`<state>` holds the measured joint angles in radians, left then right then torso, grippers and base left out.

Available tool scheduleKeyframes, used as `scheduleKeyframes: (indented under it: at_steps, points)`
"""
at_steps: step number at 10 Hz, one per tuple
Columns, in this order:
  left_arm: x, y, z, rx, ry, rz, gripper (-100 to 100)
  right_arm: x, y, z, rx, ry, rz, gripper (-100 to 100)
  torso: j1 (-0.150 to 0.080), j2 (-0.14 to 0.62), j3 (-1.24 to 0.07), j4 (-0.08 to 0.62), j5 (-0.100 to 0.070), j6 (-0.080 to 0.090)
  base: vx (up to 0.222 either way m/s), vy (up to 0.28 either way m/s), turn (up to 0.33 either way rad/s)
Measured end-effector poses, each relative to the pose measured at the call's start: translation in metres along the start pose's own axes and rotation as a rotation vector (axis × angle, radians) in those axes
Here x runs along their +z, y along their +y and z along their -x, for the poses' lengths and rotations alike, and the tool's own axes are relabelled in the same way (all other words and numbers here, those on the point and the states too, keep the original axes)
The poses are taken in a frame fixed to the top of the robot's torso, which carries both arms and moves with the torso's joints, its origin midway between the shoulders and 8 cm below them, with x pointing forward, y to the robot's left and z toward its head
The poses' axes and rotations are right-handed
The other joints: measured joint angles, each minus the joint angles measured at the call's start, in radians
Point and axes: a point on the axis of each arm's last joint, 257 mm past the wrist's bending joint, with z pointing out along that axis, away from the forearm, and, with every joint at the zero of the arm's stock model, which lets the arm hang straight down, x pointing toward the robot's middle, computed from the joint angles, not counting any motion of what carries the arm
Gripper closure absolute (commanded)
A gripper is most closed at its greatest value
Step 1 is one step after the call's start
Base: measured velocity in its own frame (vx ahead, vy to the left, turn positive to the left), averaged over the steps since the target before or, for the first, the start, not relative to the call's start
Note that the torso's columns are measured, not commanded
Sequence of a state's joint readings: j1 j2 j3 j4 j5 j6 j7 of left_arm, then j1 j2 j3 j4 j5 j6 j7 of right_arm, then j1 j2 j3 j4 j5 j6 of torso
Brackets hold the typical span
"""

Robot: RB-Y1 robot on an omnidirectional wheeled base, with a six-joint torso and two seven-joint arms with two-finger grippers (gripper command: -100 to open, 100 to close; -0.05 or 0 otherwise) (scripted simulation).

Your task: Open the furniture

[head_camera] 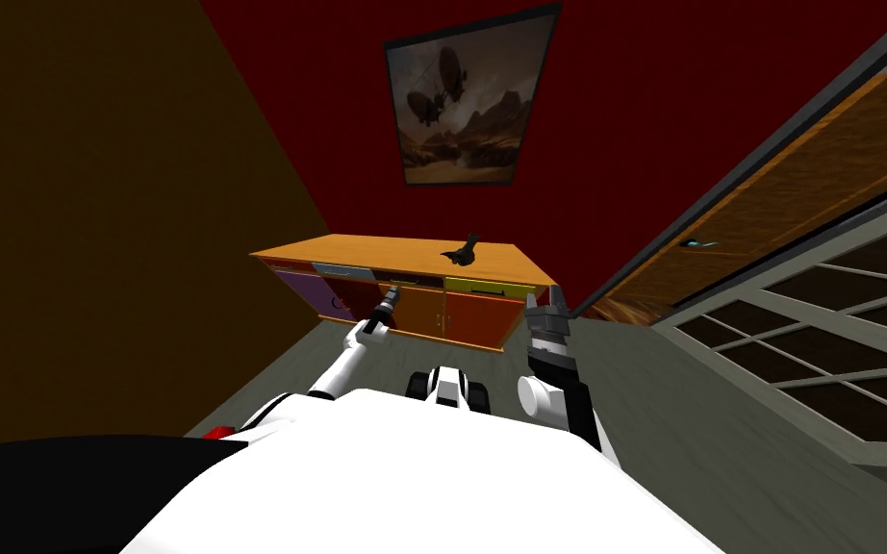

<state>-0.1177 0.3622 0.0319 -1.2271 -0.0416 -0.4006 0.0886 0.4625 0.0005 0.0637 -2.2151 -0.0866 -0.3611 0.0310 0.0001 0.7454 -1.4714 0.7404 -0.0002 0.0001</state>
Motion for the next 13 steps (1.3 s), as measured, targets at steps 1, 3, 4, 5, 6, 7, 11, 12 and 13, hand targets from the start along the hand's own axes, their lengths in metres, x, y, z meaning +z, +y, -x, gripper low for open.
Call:
scheduleKeyframes:
  at_steps: [1,3,4,5,6,7,11,12,13]
  points:
    - [0.0002,-0.0015,0.0002,0.0,0.002,-0.001,100,0.0,0.0,0.0,0.0,0.0,0.0,0,0.0,-0.002,-0.001,-0.001,0.0,0.0,-0.193,-0.012,0.029]
    - [-0.0001,-0.0034,0.0002,-0.001,0.008,-0.003,100,0.0,0.0,0.0,0.0,0.0,0.0,0,-0.001,-0.007,-0.004,-0.002,0.0,0.0,-0.155,-0.003,0.021]
    - [-0.0003,-0.0031,0.0002,-0.001,0.008,-0.002,-100,-0.0001,-0.0001,0.0,0.0,0.0,0.0,0,0.0,-0.013,-0.008,-0.004,0.0,0.0,0.062,0.0,-0.027]
    - [-0.0014,-0.0003,-0.0006,-0.002,0.006,0.002,-100,-0.0002,-0.0001,0.0001,0.0,0.0,0.0,0,0.0,-0.02,-0.012,-0.006,0.0,0.0,0.124,-0.015,-0.02]
    - [-0.002,0.0015,-0.0013,-0.002,0.005,0.004,-100,-0.0002,-0.0001,0.0001,0.0,0.0,0.0,0,-0.001,-0.019,-0.012,-0.006,0.0,0.0,0.141,0.006,-0.014]
    - [-0.0027,0.0028,-0.0018,-0.002,0.003,0.005,-100,-0.0002,-0.0001,0.0002,0.0,0.0,0.0,0,0.001,-0.014,-0.009,-0.004,0.0,0.0,0.17,0.003,-0.021]
    - [0.0008,0.0019,0.0003,0.0,-0.003,0.007,-100,-0.0001,-0.0001,0.0001,0.0,0.0,0.0,0,-0.001,-0.003,-0.002,-0.001,0.0,0.0,0.104,-0.004,-0.023]
    - [0.0016,0.0017,0.0008,-0.001,-0.003,0.009,100,-0.0001,0.0,0.0001,0.0,0.0,0.0,0,0.0,-0.003,-0.002,-0.001,0.0,0.0,0.009,-0.001,0.002]
    - [0.0015,0.0017,0.0007,-0.001,-0.003,0.009,100,-0.0001,0.0,0.0001,0.0,0.0,0.0,0,0.0,-0.004,-0.002,-0.001,0.0,0.0,-0.103,-0.006,0.035]
